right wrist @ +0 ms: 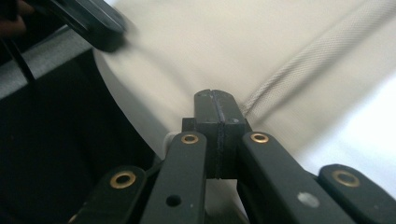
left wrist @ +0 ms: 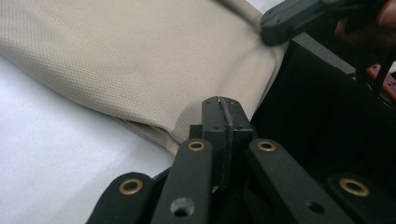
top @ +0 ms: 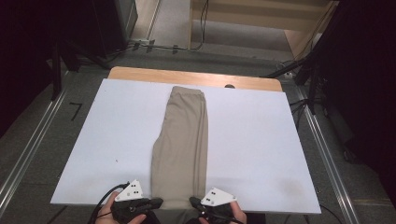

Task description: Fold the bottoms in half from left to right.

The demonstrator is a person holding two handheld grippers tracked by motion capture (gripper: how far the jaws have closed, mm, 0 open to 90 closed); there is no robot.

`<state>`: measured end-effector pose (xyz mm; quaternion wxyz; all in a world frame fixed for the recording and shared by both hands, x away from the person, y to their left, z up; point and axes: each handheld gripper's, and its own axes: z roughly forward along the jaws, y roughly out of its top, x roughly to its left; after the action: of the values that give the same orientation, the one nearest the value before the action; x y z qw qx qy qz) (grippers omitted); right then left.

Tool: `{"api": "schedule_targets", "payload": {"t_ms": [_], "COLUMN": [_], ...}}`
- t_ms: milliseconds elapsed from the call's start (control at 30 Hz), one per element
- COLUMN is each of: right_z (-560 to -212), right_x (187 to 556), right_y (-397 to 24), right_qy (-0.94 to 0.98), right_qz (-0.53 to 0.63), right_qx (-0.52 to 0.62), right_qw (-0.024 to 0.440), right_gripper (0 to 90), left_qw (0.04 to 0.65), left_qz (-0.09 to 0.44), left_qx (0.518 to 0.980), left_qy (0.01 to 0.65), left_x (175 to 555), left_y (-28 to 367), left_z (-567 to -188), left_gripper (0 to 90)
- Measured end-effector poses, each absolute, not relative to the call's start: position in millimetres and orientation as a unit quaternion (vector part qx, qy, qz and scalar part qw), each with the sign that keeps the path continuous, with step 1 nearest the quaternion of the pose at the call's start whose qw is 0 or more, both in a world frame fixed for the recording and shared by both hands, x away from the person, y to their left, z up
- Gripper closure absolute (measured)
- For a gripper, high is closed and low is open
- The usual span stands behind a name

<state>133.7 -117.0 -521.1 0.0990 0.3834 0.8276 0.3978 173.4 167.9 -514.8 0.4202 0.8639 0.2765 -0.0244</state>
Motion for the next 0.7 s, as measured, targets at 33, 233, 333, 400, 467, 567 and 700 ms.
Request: {"api": "schedule_targets", "payload": {"t_ms": [33,233,333,400,467,567,700], "right_z": [-521,-518,-517,-516,-515,-511,-512], "right_x": [132,129,129,129,130,133,142], "right_y": [-123,-136,-138,-141,-144,-146,-139], "right_qy": [0.826,0.829,0.829,0.83,0.823,0.813,0.804], "right_qz": [0.395,0.379,0.375,0.369,0.379,0.399,0.403], "right_qx": [0.388,0.398,0.4,0.403,0.407,0.408,0.416], "right_qw": [0.1,0.107,0.109,0.115,0.112,0.116,0.134], "right_gripper": [87.8,87.8,87.8,87.3,86.5,81.9,69.5], "left_qw": [0.422,0.42,0.417,0.418,0.428,0.448,0.439], "left_qz": [-0.025,-0.031,-0.026,-0.015,-0.011,-0.021,-0.014], "left_qx": [0.863,0.868,0.871,0.871,0.864,0.849,0.846], "left_qy": [0.277,0.263,0.257,0.258,0.265,0.278,0.302], "left_x": [173,170,168,168,170,177,183], "left_y": [168,163,162,165,173,186,188], "left_z": [-515,-516,-514,-511,-508,-505,-509], "left_gripper": [90.0,88.9,86.3,84.0,83.3,83.4,80.3]}}
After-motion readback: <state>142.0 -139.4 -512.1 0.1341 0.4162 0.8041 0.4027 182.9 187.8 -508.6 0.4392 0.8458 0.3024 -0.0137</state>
